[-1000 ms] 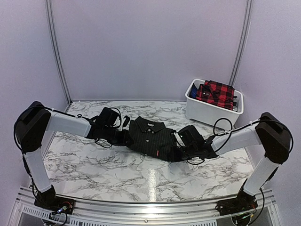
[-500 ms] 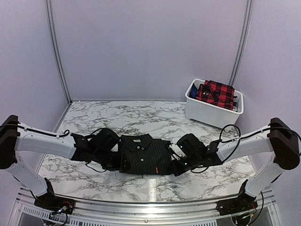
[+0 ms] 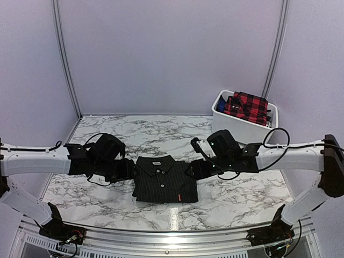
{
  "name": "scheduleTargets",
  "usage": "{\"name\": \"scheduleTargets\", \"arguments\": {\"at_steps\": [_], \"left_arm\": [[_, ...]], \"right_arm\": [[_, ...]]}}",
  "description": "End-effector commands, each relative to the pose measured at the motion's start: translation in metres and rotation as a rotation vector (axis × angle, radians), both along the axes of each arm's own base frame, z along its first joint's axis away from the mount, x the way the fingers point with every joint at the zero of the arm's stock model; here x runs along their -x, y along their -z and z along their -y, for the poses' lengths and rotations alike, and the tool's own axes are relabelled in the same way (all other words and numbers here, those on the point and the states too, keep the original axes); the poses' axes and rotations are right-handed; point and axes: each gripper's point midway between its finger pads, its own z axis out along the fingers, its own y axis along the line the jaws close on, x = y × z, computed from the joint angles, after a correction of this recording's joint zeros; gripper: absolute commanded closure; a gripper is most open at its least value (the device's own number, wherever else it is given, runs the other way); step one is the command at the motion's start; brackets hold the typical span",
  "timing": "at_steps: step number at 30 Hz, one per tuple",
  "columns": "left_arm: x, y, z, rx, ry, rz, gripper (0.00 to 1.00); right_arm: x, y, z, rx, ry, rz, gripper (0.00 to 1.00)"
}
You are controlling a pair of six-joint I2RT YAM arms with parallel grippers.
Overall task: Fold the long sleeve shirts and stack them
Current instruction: Move the square-folded shirt to the center of the board, then adjust the square-folded shirt at the center of the board.
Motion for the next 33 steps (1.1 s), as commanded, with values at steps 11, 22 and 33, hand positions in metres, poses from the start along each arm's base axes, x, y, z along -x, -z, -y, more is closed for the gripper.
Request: {"name": "scheduleTargets", "arguments": {"at_steps": [11,22,33], "left_arm": [[-0.061,0.014,-0.014,-0.04,0.0,-0.003,0.48],[-0.077,0.026,-0.005,-0.047,0.014,-0.018,0.62],[-0.088,0.027,0.01,-0.029,0.045,-0.018,0.88]], "right_arm": [[-0.088,0.031,-0.024,0.018,0.133,0.016,0.54],[-0.105,0.048,-0.026,0.016,0.159,0.008,0.51],[-0.114,0.048,-0.034,0.001,0.161,0.016,0.69]]}}
